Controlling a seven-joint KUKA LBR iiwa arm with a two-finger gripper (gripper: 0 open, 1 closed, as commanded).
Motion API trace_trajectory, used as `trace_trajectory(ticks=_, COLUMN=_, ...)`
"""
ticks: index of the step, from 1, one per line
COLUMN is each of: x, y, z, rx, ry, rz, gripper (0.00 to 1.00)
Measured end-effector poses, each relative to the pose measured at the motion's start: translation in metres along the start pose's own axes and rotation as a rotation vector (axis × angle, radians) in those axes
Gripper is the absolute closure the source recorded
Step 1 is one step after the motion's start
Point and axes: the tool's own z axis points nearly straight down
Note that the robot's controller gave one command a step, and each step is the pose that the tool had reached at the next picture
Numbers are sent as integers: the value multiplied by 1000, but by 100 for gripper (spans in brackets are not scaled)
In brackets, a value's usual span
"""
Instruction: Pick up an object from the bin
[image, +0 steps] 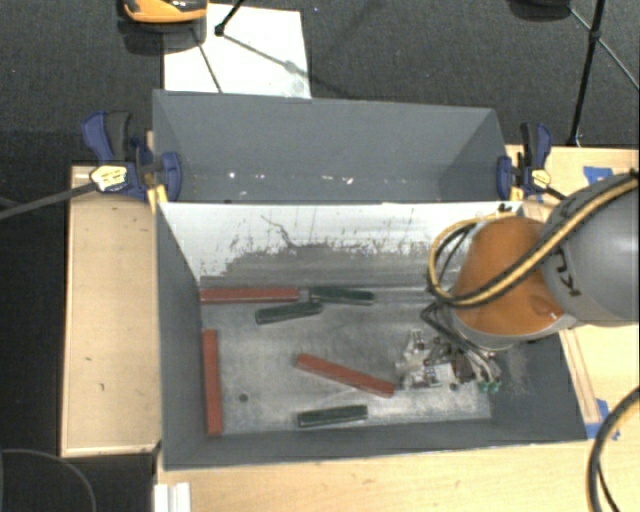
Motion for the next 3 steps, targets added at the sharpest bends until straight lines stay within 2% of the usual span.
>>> trace_trajectory(ticks=1, x=0, y=0, z=0, rx=0, ry=0, rz=-4, gripper=0)
trace_trajectory(ticks=2, x=0, y=0, z=0, rx=0, ry=0, rz=-5, gripper=0)
trace_trajectory(ticks=3, x=-9, y=64, z=2, rx=0, ry=-11, rz=1, gripper=100)
